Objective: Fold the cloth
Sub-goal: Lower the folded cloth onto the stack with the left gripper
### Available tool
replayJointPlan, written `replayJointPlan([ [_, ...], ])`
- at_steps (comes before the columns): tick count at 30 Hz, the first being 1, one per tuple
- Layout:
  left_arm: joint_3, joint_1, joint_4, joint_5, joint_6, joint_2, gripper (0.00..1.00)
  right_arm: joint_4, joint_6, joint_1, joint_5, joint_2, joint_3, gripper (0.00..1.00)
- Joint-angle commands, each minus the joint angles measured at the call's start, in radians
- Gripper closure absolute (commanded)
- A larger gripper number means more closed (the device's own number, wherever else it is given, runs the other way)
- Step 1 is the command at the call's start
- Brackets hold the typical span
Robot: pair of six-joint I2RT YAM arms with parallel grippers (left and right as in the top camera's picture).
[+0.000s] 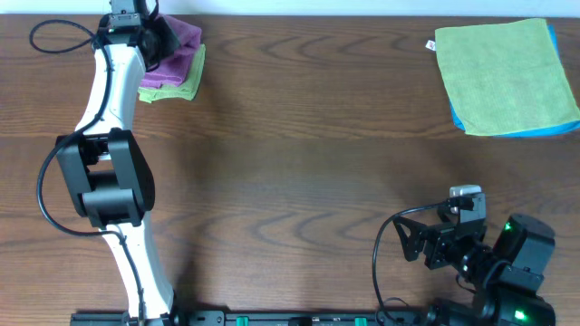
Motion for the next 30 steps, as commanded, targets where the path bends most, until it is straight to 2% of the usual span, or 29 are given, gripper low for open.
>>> replayJointPlan([
  [1, 0.023, 0.003, -0.037, -0.006, 0.023, 0.003, 0.94, -0.002, 0.006, -0.008, -0.019, -0.006, -0.002, 0.01],
  [12, 0.023, 0.003, -0.115, -0.003, 0.048, -0.042, 0.94, -0.002, 0.006, -0.008, -0.019, -0.006, -0.001, 0.01],
  [16, 0.023, 0.003, -0.119, -0.003, 0.048, -0.079, 0.82, -0.002, 0.006, -0.008, -0.019, -0.006, -0.002, 0.01],
  [20, 0.023, 0.003, -0.123, -0.003, 0.048, -0.106, 0.75, -0.002, 0.006, -0.008, -0.019, -0.006, -0.001, 0.01],
  [30, 0.023, 0.003, -0.126, -0.003, 0.048, -0.148, 0.65, -0.002, 0.006, -0.008, -0.019, -0.006, -0.001, 0.01],
])
